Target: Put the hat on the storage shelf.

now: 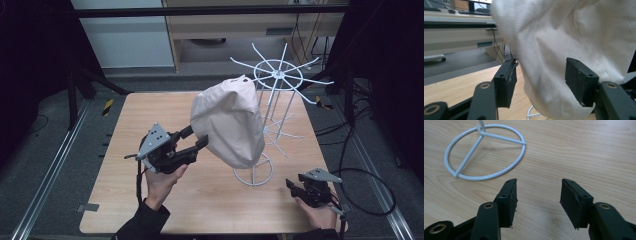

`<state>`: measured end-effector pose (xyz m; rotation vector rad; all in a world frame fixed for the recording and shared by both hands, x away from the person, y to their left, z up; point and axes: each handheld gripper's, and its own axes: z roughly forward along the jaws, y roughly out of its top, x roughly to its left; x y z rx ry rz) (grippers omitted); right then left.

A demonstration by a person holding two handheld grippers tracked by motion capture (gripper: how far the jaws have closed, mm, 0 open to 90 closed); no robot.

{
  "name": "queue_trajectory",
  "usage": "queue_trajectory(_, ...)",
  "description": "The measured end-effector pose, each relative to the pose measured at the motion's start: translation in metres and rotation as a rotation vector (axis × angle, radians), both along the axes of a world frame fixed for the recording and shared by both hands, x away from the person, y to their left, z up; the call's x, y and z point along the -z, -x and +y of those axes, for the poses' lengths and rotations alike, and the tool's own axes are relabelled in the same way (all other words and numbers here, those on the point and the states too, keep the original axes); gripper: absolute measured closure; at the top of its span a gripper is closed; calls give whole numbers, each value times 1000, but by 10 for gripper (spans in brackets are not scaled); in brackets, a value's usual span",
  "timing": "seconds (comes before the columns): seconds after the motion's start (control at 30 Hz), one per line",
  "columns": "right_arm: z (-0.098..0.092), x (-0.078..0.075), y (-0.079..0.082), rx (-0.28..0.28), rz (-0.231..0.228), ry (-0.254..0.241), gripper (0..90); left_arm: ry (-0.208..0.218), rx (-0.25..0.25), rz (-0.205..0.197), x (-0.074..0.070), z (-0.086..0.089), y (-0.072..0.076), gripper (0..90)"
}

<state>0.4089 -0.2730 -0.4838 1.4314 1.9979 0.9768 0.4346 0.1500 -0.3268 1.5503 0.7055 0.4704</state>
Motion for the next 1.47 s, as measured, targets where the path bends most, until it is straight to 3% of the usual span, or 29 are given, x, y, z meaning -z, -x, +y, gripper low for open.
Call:
queue_trajectory(0.3,-1,0,0,-1,-3,4,470,-36,-54,0,3,30,10,388)
queue_trajectory(0.57,0,0,1,5,-1,-4,446,-111,-133,47,31,65,18,347)
queue_trajectory(0.8,0,1,1,7,-1,-6,423,-188,-209,153,77,101,22,316)
queue_trajectory(1.03,0,1,0,6,-5,-4,394,-225,-265,235,100,121,19,301)
queue_trajectory(1.3,0,3,0,7,-1,-10,345,-301,-375,299,124,143,14,292)
queue_trajectory(1.47,0,3,-1,3,-7,-8,329,-343,-409,351,139,155,14,290)
